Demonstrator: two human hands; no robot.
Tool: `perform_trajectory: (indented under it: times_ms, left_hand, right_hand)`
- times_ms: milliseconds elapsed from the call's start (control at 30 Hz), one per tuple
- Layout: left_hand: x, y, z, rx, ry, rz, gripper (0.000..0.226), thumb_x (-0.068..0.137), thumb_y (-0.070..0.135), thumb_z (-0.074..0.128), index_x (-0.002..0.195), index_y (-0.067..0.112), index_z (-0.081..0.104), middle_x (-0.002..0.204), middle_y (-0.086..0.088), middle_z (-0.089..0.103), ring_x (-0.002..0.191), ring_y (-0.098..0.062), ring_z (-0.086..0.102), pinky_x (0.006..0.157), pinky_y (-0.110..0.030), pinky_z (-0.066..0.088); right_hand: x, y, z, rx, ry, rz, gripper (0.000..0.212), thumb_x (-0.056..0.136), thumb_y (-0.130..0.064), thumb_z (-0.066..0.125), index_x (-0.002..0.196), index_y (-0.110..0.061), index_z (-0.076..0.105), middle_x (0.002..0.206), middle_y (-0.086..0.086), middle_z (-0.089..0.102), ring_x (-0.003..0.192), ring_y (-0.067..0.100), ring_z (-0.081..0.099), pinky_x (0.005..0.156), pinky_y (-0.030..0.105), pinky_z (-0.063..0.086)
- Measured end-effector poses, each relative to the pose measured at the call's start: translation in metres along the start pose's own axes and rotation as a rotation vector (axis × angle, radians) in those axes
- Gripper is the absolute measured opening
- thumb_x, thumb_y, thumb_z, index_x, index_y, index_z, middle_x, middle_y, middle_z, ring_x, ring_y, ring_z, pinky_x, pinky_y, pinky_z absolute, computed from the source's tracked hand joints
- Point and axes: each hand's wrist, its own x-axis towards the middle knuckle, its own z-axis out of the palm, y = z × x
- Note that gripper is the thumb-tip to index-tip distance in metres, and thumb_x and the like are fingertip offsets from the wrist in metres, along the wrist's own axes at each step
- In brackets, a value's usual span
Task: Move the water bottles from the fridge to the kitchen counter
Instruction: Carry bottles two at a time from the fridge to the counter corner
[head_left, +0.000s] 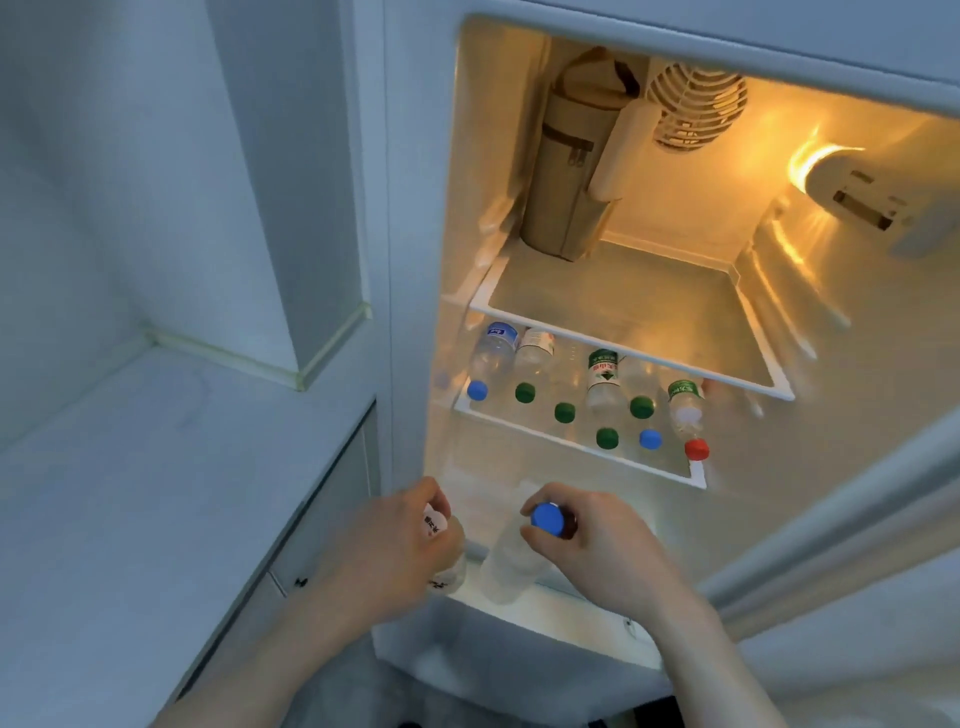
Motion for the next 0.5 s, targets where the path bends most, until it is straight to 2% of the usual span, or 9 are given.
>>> perform_trajectory:
  times_ms: [100,233,400,500]
  left_hand:
    - [-0.024,-0.002,0.003,0.043,0.069,-0.026,0.014,0.094,0.048,0.052,0.096,0.034,0.052,0.087,0.012,0.063,0.075,-0.004,0.059,0.056,-0.026,0.04]
    - [-0.064,-0.011,0.004,0.092,0.161,-0.077,0.01,0.093,0.046,0.053,0.098,0.037,0.053,0.083,0.015,0.06,0.074,0.005,0.055,0.054,-0.017,0.034]
    - [-0.125,-0.03,0.015,0.135,0.227,-0.185,0.008,0.096,0.05,0.047,0.1,0.044,0.046,0.089,0.013,0.059,0.077,-0.002,0.055,0.06,-0.026,0.04]
    - [-0.168,-0.044,0.024,0.149,0.262,-0.265,0.009,0.097,0.048,0.045,0.104,0.042,0.045,0.092,0.015,0.059,0.079,-0.004,0.056,0.068,-0.029,0.047]
  right_hand:
    - [-0.002,-0.007,0.007,0.015,-0.04,-0.083,0.013,0.092,-0.052,0.067,0.102,-0.044,0.065,0.083,-0.026,0.064,0.078,0.003,0.06,0.064,0.021,0.042]
    - [-0.011,-0.018,0.018,0.032,-0.099,-0.188,0.011,0.094,-0.049,0.065,0.102,-0.043,0.063,0.085,-0.016,0.067,0.078,0.008,0.06,0.068,0.028,0.05]
    - [-0.027,-0.038,0.039,-0.018,-0.217,-0.361,0.011,0.098,-0.049,0.058,0.101,-0.038,0.058,0.083,-0.01,0.064,0.076,0.013,0.057,0.069,0.032,0.046]
    - [-0.042,-0.058,0.057,-0.036,-0.277,-0.461,0.012,0.098,-0.047,0.057,0.101,-0.035,0.057,0.077,-0.011,0.058,0.076,0.016,0.054,0.067,0.033,0.042]
